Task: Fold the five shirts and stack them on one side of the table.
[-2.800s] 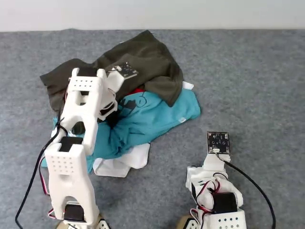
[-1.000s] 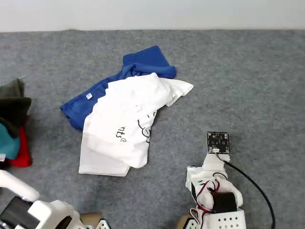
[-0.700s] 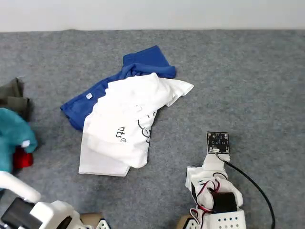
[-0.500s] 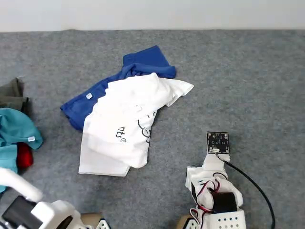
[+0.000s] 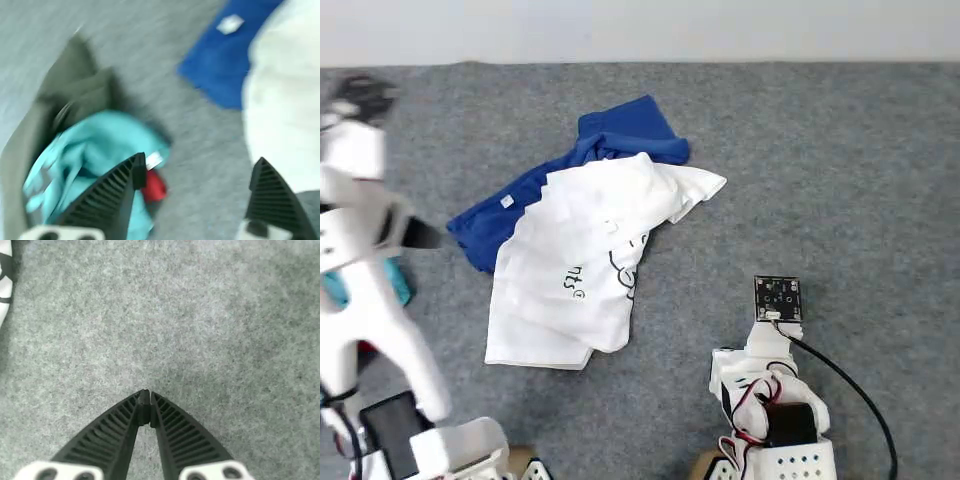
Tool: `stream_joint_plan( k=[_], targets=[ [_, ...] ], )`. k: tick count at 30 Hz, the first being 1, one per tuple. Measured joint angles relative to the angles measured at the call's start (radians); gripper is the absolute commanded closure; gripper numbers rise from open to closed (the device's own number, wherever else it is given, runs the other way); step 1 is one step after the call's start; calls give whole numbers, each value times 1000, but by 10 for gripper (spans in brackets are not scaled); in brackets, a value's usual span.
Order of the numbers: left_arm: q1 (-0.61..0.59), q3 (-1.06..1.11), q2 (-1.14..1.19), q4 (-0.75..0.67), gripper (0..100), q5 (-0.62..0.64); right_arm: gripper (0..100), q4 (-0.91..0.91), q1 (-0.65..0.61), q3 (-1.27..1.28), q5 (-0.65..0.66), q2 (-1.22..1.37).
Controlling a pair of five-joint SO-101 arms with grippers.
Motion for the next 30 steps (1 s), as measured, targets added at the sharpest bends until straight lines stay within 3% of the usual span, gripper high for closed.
stream_joint_plan(
  k=[15, 23, 30],
  targets=[
    [565, 453, 0, -54, 673, 8, 990, 0, 0, 0, 0, 0],
    [658, 700, 0, -371, 672, 87, 990, 0, 0, 0, 0, 0],
    [675, 804, 0, -545, 671, 112, 990, 0, 0, 0, 0, 0]
  ],
)
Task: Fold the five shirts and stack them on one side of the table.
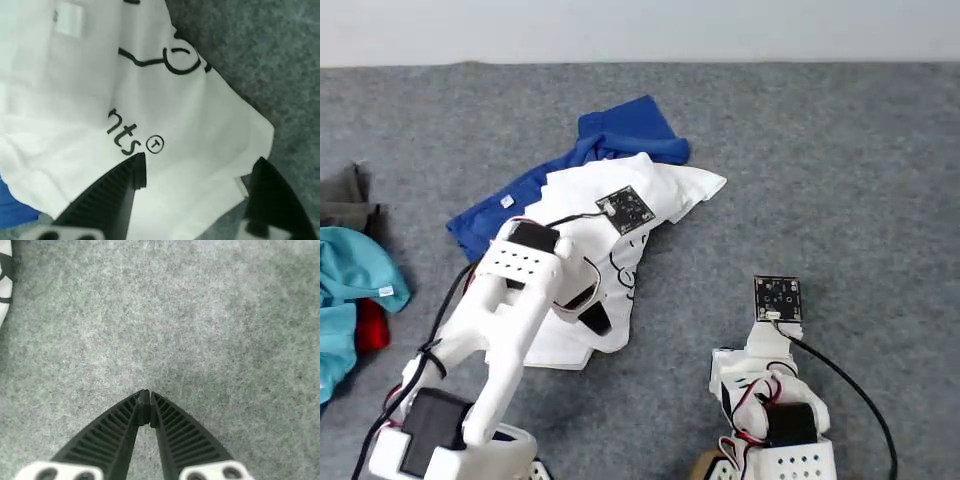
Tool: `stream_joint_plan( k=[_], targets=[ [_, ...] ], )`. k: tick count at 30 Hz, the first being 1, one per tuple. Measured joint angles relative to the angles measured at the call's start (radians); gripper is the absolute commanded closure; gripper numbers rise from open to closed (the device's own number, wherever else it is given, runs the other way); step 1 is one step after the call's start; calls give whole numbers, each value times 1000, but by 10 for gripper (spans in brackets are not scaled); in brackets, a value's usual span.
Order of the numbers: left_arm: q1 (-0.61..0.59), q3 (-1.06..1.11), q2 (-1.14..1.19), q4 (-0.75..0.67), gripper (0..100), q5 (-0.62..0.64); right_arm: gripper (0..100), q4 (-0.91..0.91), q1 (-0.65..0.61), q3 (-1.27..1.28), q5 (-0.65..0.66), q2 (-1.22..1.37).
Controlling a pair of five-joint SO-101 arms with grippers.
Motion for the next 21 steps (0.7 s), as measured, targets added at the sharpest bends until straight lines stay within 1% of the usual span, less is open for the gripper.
stream_joint_plan(
  k=[2, 5, 9, 11, 15, 16, 21],
  targets=[
    [0, 0, 20, -14, 671, 2, 990, 0, 0, 0, 0, 0],
    [0, -5, 117, -21, 672, 3, 990, 0, 0, 0, 0, 0],
    [0, -92, 282, -8, 679, 3, 990, 0, 0, 0, 0, 0],
    [0, -147, 319, 26, 731, 6, 990, 0, 0, 0, 0, 0],
    [2, -176, 330, 35, 961, 6, 990, 0, 0, 0, 0, 0],
    [3, -180, 330, 34, 1000, 6, 990, 0, 0, 0, 0, 0],
    [6, -184, 328, 46, 996, 9, 990, 0, 0, 0, 0, 0]
  ],
)
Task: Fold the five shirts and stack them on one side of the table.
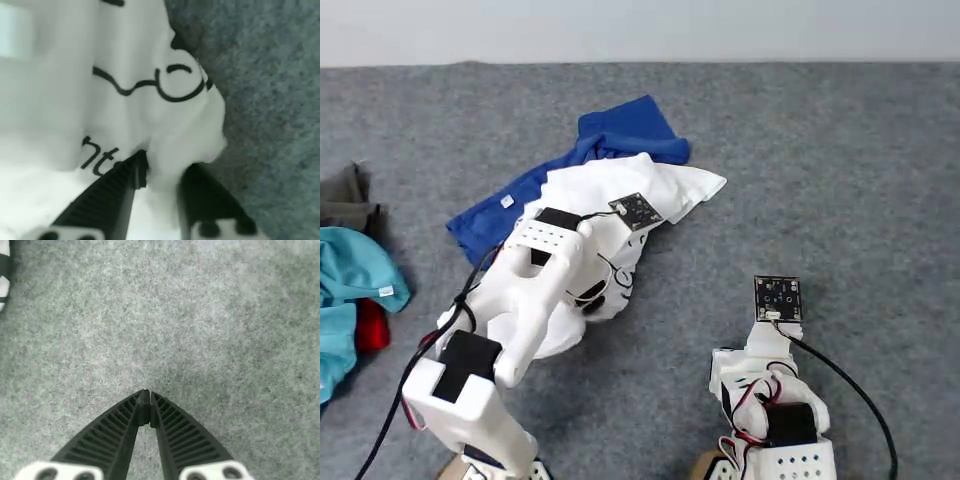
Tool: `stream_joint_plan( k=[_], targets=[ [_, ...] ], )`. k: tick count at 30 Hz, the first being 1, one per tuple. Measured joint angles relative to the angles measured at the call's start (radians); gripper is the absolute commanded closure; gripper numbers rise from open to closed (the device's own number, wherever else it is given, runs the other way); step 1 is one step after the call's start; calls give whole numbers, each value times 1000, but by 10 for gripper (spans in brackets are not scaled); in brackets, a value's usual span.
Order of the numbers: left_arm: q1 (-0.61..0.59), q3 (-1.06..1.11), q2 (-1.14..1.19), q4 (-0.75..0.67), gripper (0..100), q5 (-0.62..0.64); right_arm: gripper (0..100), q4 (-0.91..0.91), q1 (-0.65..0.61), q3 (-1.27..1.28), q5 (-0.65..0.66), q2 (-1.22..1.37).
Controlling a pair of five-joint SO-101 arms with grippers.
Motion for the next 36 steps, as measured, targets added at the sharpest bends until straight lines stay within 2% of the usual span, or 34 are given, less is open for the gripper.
stream_joint_plan(
  k=[4, 9, 14, 18, 27, 33, 36],
  targets=[
    [-31, 0, -101, 38, 996, 3, 990, 0, 0, 0, 0, 0],
    [-130, 0, -428, 46, 996, 72, 990, 0, 0, 0, 0, 0],
    [-267, 0, -793, 35, 995, 95, 990, 0, 0, 0, 0, 0],
    [-423, 0, -970, -28, 995, 95, 990, 0, 0, 0, 0, 0],
    [-850, 0, -1011, -253, 995, 95, 990, 0, 0, 0, 0, 0],
    [-1088, 2, -990, -442, 995, 95, 990, 0, 0, 0, 0, 0],
    [-1172, 2, -987, -480, 992, 95, 990, 0, 0, 0, 0, 0]
  ],
)
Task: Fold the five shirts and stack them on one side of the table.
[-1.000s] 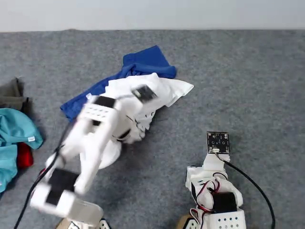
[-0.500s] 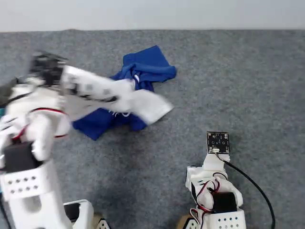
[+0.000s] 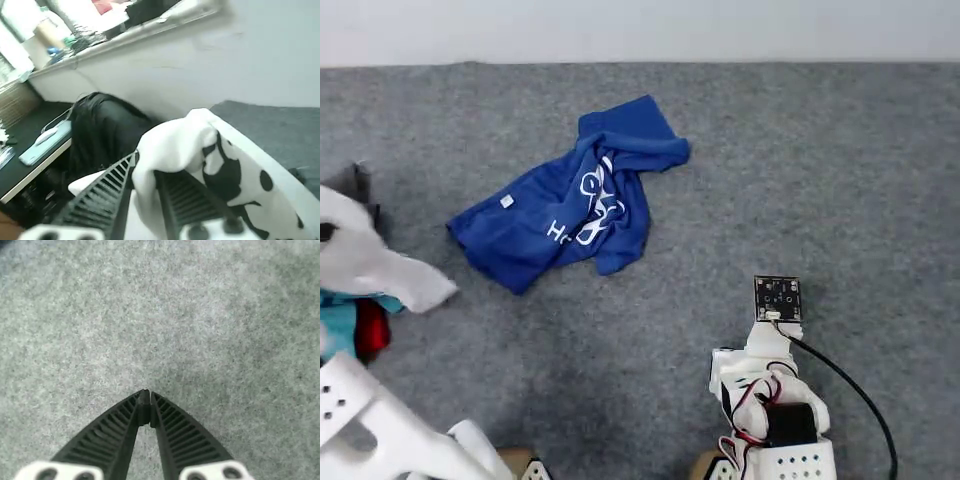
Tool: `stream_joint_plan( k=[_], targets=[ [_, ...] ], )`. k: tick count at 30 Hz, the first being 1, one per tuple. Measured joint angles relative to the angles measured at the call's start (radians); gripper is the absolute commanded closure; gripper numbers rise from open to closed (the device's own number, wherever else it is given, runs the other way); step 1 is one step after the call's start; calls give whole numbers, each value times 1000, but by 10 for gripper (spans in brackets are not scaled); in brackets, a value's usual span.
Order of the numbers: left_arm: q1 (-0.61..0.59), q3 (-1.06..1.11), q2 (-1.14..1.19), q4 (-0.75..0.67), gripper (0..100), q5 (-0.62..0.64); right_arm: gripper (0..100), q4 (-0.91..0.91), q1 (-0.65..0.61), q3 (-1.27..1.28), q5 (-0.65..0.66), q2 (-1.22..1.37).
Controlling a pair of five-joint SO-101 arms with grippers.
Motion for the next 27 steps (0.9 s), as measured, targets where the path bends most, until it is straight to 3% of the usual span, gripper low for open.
stream_joint_plan(
  k=[4, 9, 11, 23, 27],
  targets=[
    [-20, 75, 0, -12, 952, -12, 990, 0, 0, 0, 0, 0],
    [-25, 163, -23, 8, 800, -227, 990, 0, 0, 0, 0, 0],
    [-34, 209, -60, 35, 765, -247, 990, 0, 0, 0, 0, 0],
    [3, 496, -476, 49, 756, -255, 990, 0, 0, 0, 0, 0],
    [3, 546, -638, 78, 756, -206, 990, 0, 0, 0, 0, 0]
  ],
)
